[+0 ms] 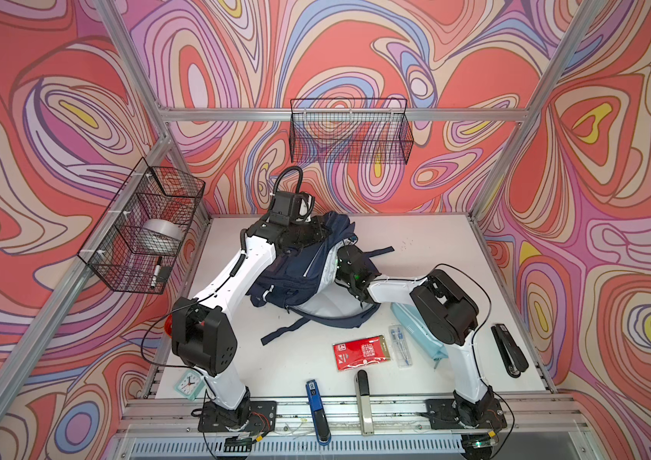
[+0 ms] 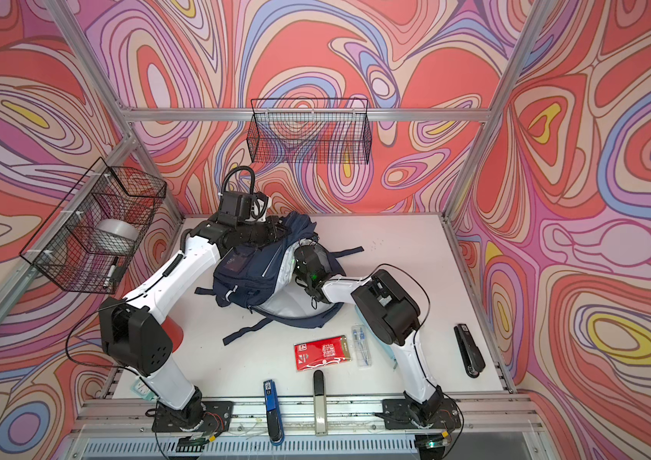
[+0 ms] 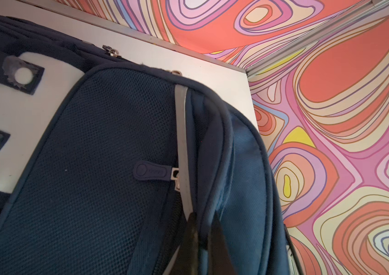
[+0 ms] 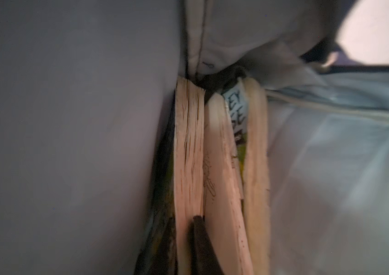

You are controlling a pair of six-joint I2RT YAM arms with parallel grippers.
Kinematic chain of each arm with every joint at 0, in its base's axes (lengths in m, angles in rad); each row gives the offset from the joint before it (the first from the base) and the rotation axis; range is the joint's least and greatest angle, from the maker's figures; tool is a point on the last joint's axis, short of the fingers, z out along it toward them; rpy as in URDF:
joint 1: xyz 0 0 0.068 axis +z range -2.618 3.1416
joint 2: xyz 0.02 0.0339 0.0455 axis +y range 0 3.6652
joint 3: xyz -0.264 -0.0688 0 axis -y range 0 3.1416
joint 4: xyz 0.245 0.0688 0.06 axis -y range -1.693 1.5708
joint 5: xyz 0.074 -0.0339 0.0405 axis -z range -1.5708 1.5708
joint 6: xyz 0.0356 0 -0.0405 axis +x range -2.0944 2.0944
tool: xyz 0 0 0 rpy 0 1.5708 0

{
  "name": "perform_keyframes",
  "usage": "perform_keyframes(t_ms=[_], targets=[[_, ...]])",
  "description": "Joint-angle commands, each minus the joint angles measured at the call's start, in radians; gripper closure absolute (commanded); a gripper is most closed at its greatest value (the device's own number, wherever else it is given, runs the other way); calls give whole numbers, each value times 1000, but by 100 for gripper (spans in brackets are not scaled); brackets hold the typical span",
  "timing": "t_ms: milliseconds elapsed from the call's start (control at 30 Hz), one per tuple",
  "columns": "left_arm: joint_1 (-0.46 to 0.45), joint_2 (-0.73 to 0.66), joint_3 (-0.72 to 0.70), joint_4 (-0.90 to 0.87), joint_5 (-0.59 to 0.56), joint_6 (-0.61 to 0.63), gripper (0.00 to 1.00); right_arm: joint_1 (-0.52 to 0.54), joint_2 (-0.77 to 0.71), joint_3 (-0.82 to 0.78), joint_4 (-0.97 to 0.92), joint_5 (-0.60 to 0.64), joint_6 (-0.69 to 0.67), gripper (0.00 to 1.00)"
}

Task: Pack books, pencil case, and school supplies into a backpack
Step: Place the book in the student bag, then close the student bag at the center of the table.

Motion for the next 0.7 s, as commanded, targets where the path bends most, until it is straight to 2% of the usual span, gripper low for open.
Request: perform_keyframes(t_ms=[0, 100, 200, 233, 267, 300, 433, 533, 567, 667], targets=[[-2, -61, 18, 95, 66, -25, 100, 22, 46, 54, 107, 14, 56, 85], [-2, -61, 11, 109, 67, -29, 100, 19, 70, 85, 52, -30, 61, 63], [1, -74, -21, 141, 21, -26, 100, -15, 42, 78, -3, -171, 47, 52], [5, -80, -40, 160, 7, -31, 100, -27, 4, 13, 24, -192, 62, 49], [8, -80, -44, 166, 5, -30, 100, -40, -43, -64, 52, -194, 69, 36], [10, -76, -41, 160, 3, -25, 100, -55, -83, -104, 28, -197, 70, 27], [10, -67, -70, 214, 2, -47, 100, -120, -241, -211, -166, -277, 40, 24], [10, -60, -109, 272, -14, -63, 100, -121, -379, -271, -345, -273, -37, 24], [11, -53, -107, 264, -18, -59, 97, -123, -438, -296, -414, -267, -52, 24], [10, -44, -125, 282, -7, -69, 66, -127, -587, -406, -493, -223, -52, 24]])
